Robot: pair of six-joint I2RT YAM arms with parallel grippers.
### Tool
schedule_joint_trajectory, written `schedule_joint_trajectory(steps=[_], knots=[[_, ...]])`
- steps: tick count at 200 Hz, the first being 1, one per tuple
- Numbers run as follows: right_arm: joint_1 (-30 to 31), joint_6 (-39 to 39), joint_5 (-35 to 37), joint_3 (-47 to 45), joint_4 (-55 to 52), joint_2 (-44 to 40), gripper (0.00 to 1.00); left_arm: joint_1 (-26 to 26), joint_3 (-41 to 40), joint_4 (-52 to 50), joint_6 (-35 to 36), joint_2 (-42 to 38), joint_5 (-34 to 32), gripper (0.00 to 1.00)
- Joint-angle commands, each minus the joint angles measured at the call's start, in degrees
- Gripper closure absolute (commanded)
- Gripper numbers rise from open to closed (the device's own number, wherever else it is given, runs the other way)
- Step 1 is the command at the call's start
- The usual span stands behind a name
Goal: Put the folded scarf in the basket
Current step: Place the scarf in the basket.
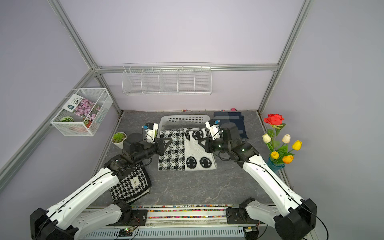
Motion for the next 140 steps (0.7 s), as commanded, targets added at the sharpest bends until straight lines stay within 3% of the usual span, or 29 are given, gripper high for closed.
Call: schedule_joint_trajectory(steps=[1, 43, 102, 140], knots=[[-1.23, -2.51, 0.78, 5.97, -2.14, 5.68, 1.00, 1.36, 7.22, -1.98, 3.33, 5.86, -3.37, 1.00], [-3.05, -1.64, 1.51, 16.04, -1.26, 17.67, 1.00, 6.55, 17.92, -3.15, 4.77, 17.01, -4.17, 1.00], [-4.86, -4.07, 1.56, 27.26, -2.80, 35.62, 1.00, 10.79, 22.84, 1.97, 5.36, 32.91, -4.46, 1.00], [-5.64, -7.05, 6.01, 32.48, -5.37, 43.76, 1.00, 14.27, 24.34, 4.43, 4.85, 39.79, -1.93, 1.00]])
